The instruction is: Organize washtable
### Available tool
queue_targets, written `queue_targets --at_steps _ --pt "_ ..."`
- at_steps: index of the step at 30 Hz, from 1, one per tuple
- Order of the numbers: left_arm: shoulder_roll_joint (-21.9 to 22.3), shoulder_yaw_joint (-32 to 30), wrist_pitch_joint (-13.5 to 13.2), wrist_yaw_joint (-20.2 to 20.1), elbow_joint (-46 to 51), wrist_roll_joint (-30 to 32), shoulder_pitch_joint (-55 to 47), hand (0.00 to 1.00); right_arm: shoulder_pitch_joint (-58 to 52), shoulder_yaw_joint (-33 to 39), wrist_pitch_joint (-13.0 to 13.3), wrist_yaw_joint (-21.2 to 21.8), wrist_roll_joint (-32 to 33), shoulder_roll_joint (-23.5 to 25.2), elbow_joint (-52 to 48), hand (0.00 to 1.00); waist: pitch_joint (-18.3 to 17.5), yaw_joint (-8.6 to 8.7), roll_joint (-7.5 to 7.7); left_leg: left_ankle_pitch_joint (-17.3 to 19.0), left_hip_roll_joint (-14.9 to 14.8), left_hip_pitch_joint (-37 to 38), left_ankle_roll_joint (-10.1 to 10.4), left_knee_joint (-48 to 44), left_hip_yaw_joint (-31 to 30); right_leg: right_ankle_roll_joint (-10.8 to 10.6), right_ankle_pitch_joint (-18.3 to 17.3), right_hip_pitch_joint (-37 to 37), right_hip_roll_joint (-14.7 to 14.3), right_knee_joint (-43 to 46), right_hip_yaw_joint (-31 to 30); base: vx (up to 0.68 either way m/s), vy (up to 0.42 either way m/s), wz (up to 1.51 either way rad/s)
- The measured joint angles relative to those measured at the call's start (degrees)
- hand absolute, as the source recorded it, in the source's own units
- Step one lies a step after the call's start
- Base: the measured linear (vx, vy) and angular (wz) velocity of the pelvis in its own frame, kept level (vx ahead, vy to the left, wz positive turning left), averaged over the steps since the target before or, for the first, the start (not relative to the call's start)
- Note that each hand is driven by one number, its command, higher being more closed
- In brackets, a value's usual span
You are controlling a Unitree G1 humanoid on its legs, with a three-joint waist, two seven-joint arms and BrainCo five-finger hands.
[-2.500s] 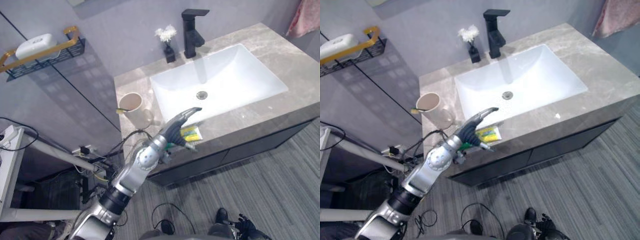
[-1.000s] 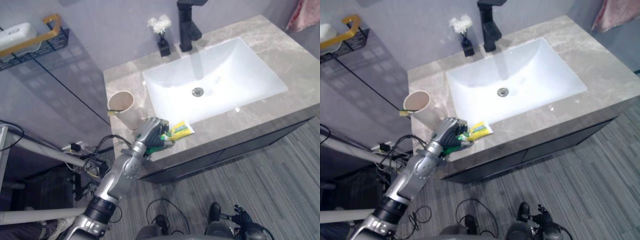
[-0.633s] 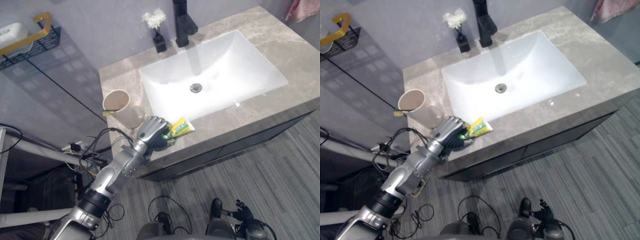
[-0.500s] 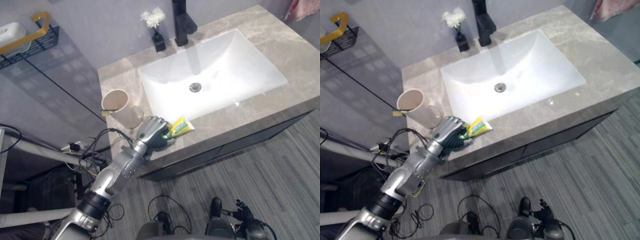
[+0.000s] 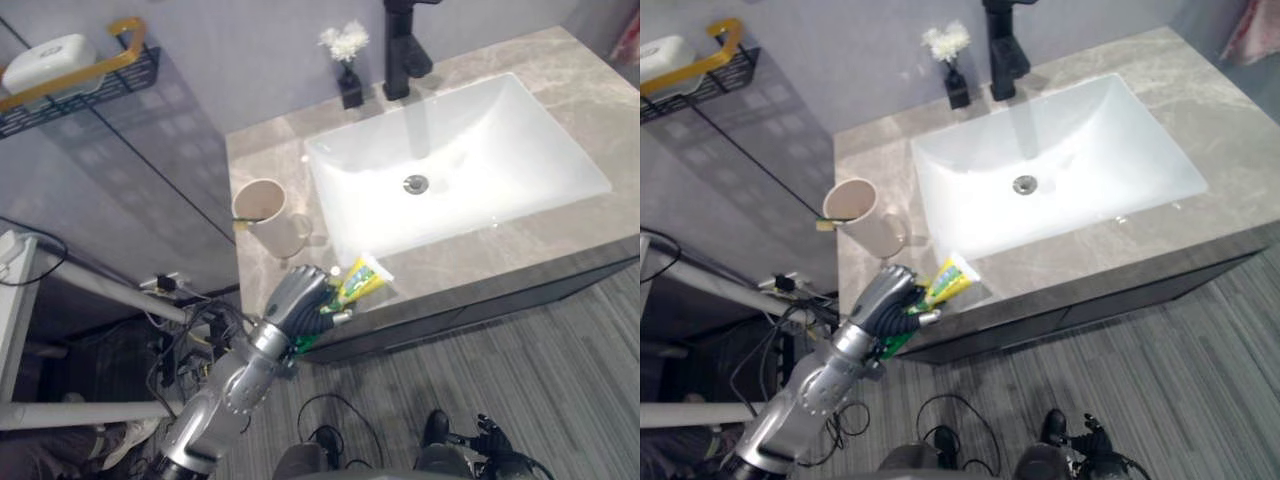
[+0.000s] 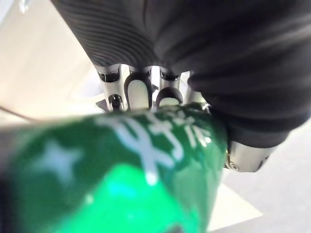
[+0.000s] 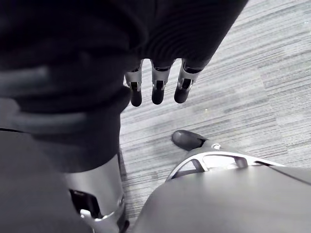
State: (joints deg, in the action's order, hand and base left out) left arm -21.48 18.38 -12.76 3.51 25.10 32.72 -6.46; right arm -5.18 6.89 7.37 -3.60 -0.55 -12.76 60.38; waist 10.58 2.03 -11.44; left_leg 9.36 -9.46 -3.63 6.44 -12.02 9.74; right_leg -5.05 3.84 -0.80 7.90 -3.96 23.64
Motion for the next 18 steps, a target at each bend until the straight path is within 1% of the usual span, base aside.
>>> queue_targets --at_steps 2,5,7,8,12,13,15,16,18 --pt "0.8 -1.1 0.0 -1.1 2.6 -4.3 -1.0 1.00 0.0 0.1 0.0 0.0 0.0 0.0 0.2 0.00 0.0 -0.05 -0.02 -0.4 0.2 0.0 -0.1 0.1 -0.2 0.0 0.0 0.0 0.3 0.2 0.1 -0.03 0.014 0.04" --pt "1.8 -1.4 0.0 -1.5 4.5 -12.6 -1.4 1.00 0.0 0.1 -0.1 0.1 0.0 -0.1 1.4 0.00 -0.3 -0.39 -0.09 -1.0 0.3 0.5 -0.1 0.2 -0.7 0.0 0.0 -0.9 0.3 0.3 0.8 -0.05 -0.006 0.12" --pt "2.1 -2.1 0.0 -2.4 5.8 -18.5 -1.4 1.00 0.0 0.1 -0.4 0.2 0.0 -0.2 2.6 0.00 -1.4 -0.78 -0.07 -1.7 0.4 0.5 0.0 0.6 -1.5 0.1 0.0 -1.2 0.3 0.3 1.5 -0.07 -0.017 0.18" --pt "2.1 -2.6 0.0 -2.5 6.2 -19.9 -1.5 1.00 -0.1 0.1 -0.4 0.2 0.0 -0.2 3.1 0.00 -1.9 -0.95 -0.04 -2.0 0.4 0.6 0.0 1.1 -1.6 0.1 0.0 -1.2 0.3 0.3 1.6 -0.06 -0.017 0.11" --pt "2.0 -6.6 -0.1 -3.7 9.4 -30.9 -1.6 1.00 -0.4 0.0 -1.0 0.8 0.0 -0.4 4.6 0.00 -3.9 -1.79 0.09 -3.6 0.5 1.9 0.1 3.2 -2.0 0.3 -0.2 -2.0 0.2 0.6 2.6 -0.09 -0.017 0.12" --pt "2.0 -7.2 -0.1 -3.9 9.9 -32.2 -1.6 1.00 -0.4 0.0 -1.1 0.9 0.0 -0.4 4.9 0.00 -4.3 -1.92 0.13 -3.8 0.5 2.1 0.1 3.6 -2.0 0.3 -0.2 -2.1 0.2 0.6 2.7 -0.11 -0.009 0.08" --pt "2.0 -9.6 -0.7 -4.8 11.5 -37.6 -1.6 1.00 -0.7 0.0 -1.2 1.1 0.0 -0.4 5.8 0.00 -4.9 -2.82 0.50 -4.3 0.5 3.1 0.0 4.3 -2.1 0.3 -0.1 -2.8 0.2 0.6 2.8 -0.09 -0.002 0.05" --pt "2.0 -10.2 -1.0 -4.8 11.6 -39.0 -1.6 1.00 -0.8 0.0 -1.2 1.1 0.0 -0.4 5.8 0.00 -5.0 -2.88 0.53 -4.4 0.5 3.4 0.0 4.5 -2.3 0.3 -0.1 -3.2 0.2 0.6 3.0 -0.10 -0.003 0.08" --pt "2.1 -12.7 -1.7 -4.6 11.7 -42.6 -1.6 1.00 -1.5 -0.3 -1.3 1.2 0.0 -0.4 6.3 0.00 -6.5 -2.95 1.05 -5.0 0.7 3.7 0.1 5.6 -2.7 0.3 -0.1 -3.9 0.2 0.3 3.5 -0.09 -0.006 0.11"
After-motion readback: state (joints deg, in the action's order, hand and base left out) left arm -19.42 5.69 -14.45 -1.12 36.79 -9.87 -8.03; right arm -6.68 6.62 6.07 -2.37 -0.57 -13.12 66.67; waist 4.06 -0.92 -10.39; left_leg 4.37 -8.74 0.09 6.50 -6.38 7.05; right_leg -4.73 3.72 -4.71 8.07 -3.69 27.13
